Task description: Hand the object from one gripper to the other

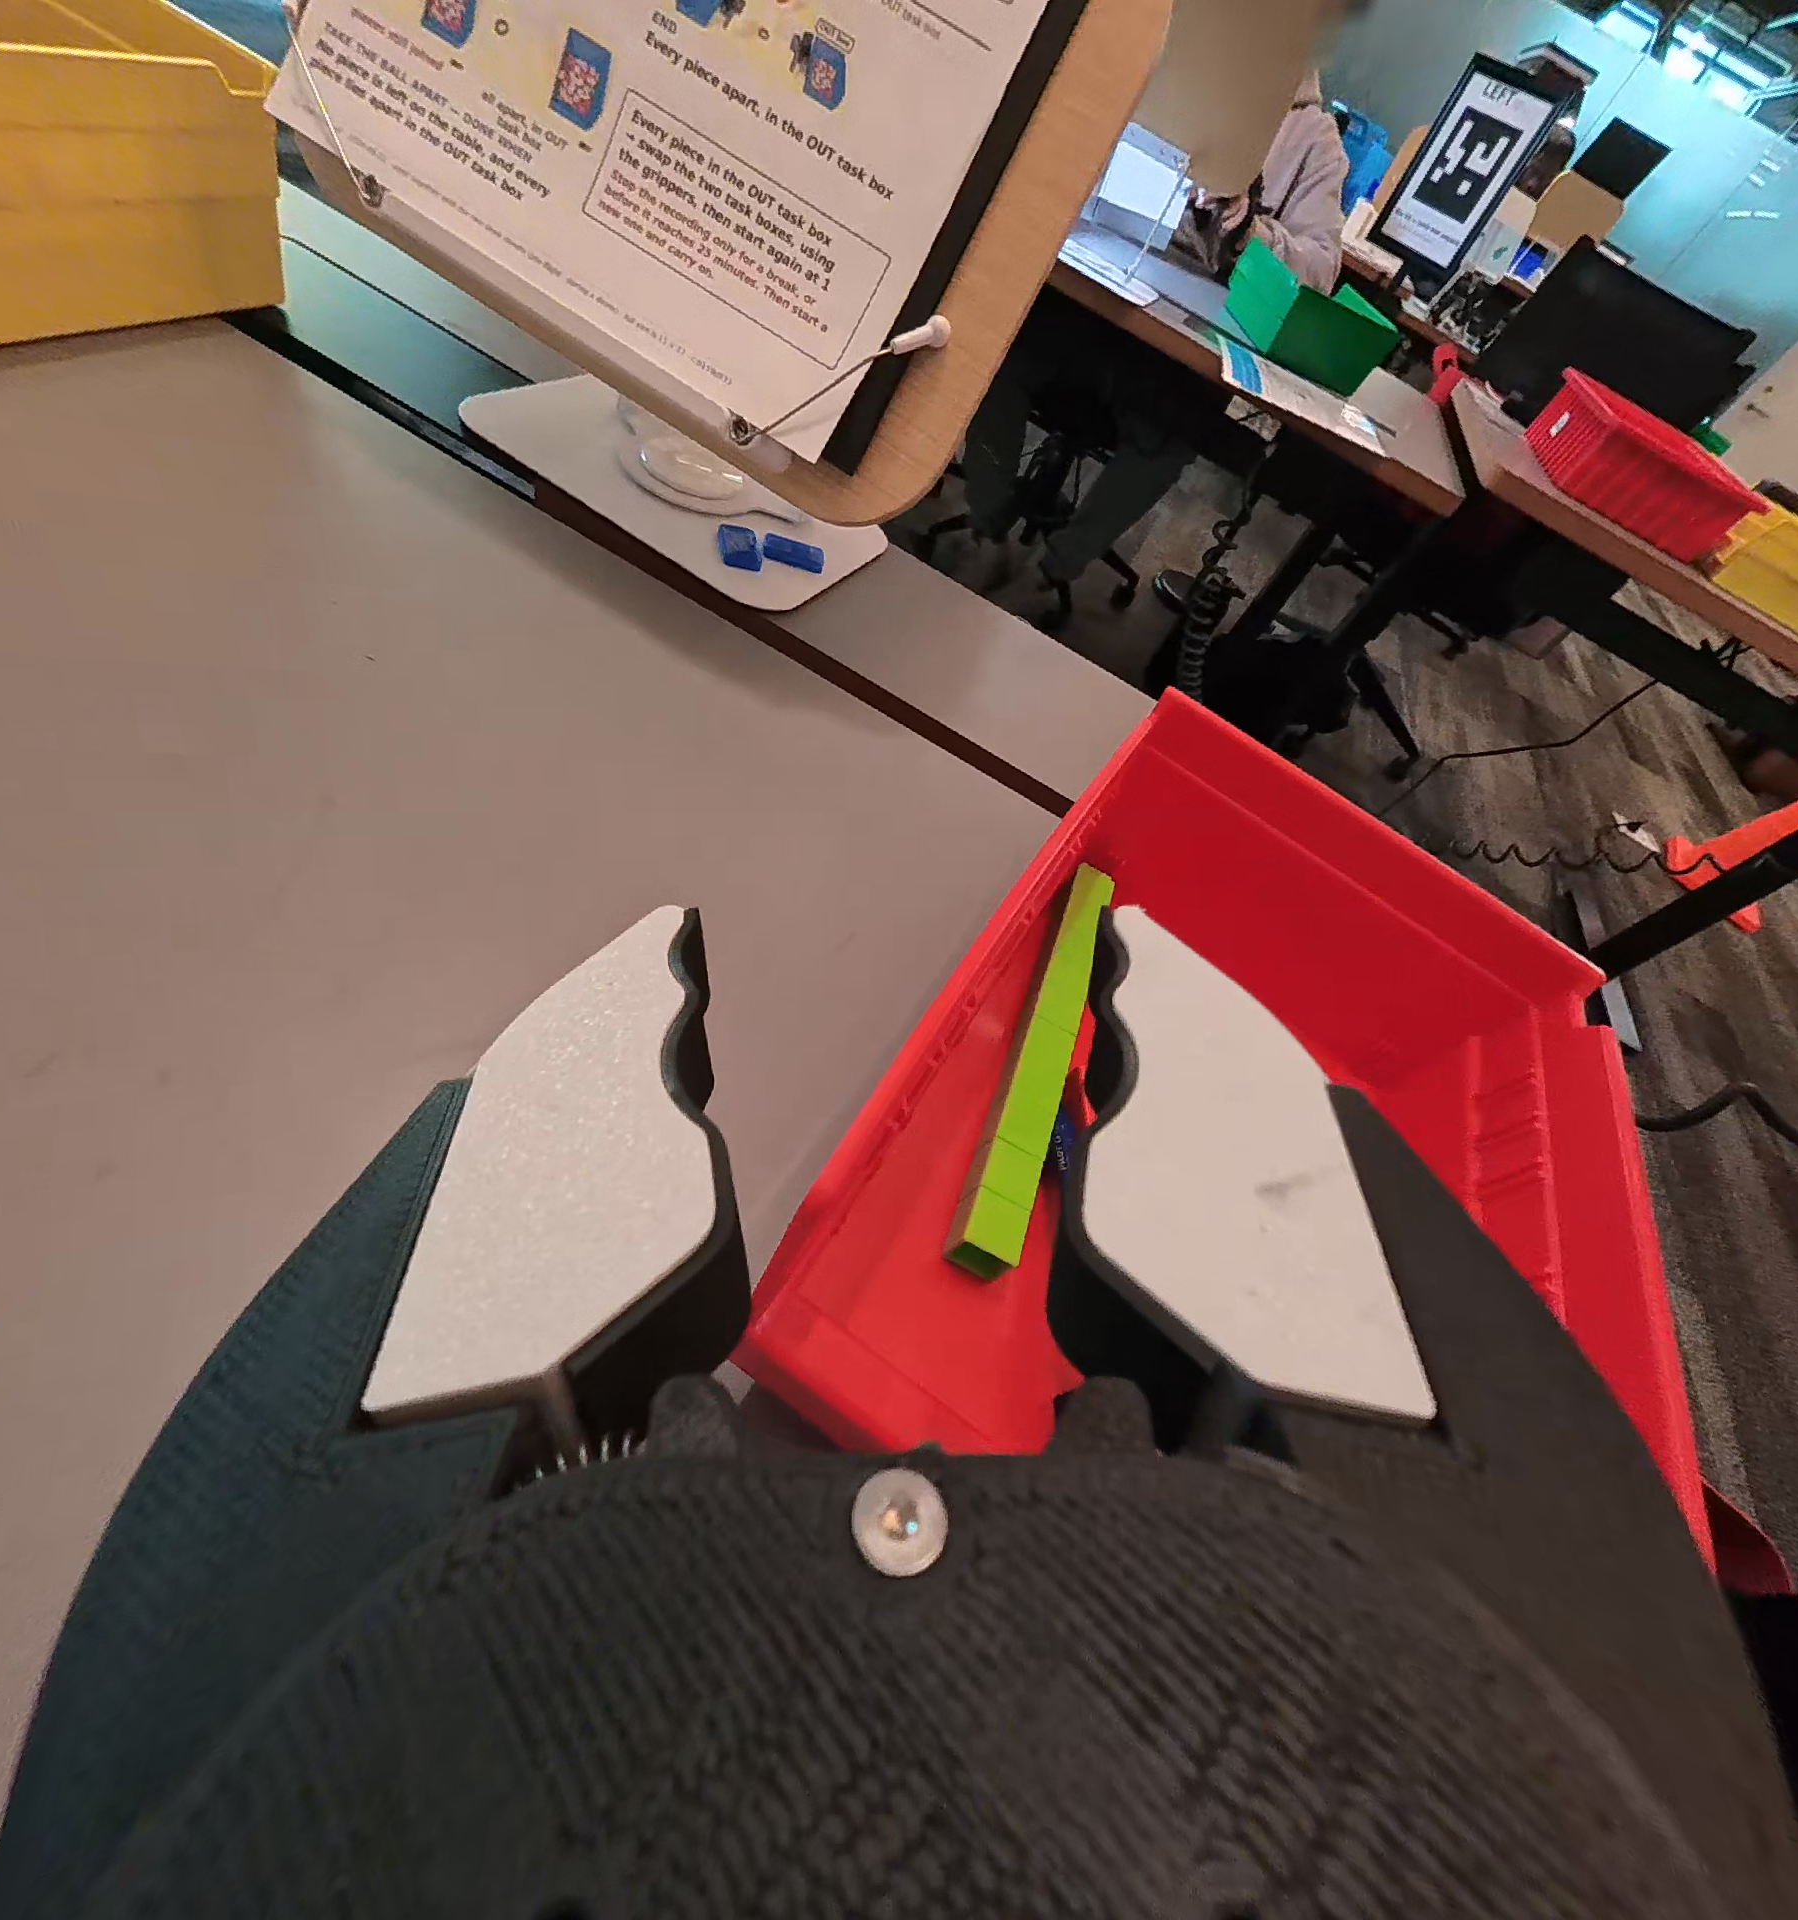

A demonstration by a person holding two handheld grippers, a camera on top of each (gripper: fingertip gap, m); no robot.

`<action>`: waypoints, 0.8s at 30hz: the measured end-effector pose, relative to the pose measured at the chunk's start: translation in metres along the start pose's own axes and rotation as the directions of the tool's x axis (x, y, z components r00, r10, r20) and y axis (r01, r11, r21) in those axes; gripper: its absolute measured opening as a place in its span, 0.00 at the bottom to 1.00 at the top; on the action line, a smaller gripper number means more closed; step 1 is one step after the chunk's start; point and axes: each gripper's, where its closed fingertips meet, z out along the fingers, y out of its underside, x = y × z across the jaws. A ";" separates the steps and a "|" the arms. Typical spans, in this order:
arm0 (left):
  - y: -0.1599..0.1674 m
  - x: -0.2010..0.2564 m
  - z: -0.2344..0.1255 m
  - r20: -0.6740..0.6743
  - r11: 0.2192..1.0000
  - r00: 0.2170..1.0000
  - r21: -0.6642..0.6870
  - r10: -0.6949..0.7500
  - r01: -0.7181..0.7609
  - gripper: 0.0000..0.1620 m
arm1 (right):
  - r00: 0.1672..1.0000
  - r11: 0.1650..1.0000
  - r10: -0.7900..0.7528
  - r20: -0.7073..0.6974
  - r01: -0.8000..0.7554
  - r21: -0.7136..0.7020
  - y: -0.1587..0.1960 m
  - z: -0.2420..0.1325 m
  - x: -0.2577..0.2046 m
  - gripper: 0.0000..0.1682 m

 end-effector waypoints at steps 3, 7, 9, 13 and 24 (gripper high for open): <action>0.000 -0.006 0.007 0.061 0.999 0.998 -0.041 -0.008 0.010 0.12 | 1.000 1.000 0.006 0.008 -0.005 -0.006 0.003 0.003 0.000 0.42; 0.000 -0.005 0.013 0.077 0.997 0.997 -0.068 -0.015 0.020 0.12 | 1.000 1.000 -0.001 0.022 0.001 -0.013 0.005 0.007 -0.004 0.42; -0.002 -0.005 0.015 0.084 0.998 0.996 -0.070 -0.003 0.009 0.12 | 0.999 1.000 -0.006 0.035 0.007 -0.015 0.005 0.008 -0.007 0.42; -0.005 -0.007 0.019 0.088 0.999 0.996 -0.044 0.015 -0.011 0.07 | 0.999 1.000 -0.022 0.041 0.022 -0.014 0.004 0.010 -0.012 0.42; -0.027 -0.006 -0.014 -0.001 0.981 1.000 0.195 0.015 -0.015 0.07 | 0.997 0.998 -0.066 0.046 0.067 -0.011 0.002 0.012 -0.020 0.41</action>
